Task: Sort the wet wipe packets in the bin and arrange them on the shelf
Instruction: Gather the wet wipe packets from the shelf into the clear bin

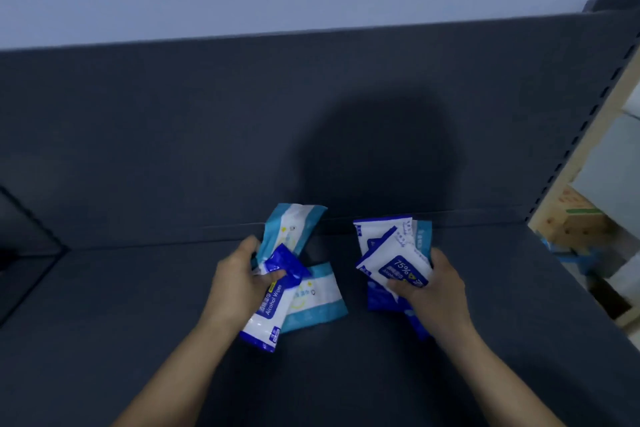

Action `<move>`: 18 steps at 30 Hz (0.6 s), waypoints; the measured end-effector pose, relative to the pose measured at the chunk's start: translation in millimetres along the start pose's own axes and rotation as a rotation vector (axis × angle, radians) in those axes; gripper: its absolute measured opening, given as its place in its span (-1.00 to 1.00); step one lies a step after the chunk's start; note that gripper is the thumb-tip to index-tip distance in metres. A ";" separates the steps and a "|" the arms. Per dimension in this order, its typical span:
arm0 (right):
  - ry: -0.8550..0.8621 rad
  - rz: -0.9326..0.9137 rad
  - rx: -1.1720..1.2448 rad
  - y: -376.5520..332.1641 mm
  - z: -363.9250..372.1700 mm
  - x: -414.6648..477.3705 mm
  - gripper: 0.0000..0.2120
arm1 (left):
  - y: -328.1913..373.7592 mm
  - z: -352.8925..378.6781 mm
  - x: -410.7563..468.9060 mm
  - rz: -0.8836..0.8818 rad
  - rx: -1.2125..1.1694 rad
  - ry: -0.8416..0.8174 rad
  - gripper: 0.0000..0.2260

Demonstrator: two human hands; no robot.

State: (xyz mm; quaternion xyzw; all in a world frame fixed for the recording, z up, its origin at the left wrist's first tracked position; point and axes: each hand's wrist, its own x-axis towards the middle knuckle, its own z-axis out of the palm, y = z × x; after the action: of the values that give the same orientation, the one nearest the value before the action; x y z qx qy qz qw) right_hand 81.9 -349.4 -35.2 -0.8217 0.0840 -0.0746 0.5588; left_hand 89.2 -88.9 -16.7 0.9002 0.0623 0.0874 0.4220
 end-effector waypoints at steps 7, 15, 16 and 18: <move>-0.293 -0.060 0.152 -45.7 67.8 -28.9 -0.63 | -29.7 -64.5 -62.8 -0.106 -0.036 0.351 -0.69; -0.496 -0.164 0.189 -104.4 148.2 -108.9 -0.62 | -74.0 -189.3 -149.8 -0.113 -0.056 0.669 -0.78; -0.506 -0.175 0.192 -111.2 155.4 -118.4 -0.62 | -79.3 -202.6 -160.5 -0.118 -0.042 0.687 -0.78; -0.556 -0.197 0.196 -126.5 171.0 -142.7 -0.63 | -93.4 -226.8 -186.0 -0.154 -0.019 0.727 -0.79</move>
State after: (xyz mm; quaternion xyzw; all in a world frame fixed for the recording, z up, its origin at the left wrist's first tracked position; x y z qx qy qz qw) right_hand -13.3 -117.3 16.1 -0.7570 -0.1598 0.0913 0.6269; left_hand -143.7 105.8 34.4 0.7991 0.2750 0.3700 0.3859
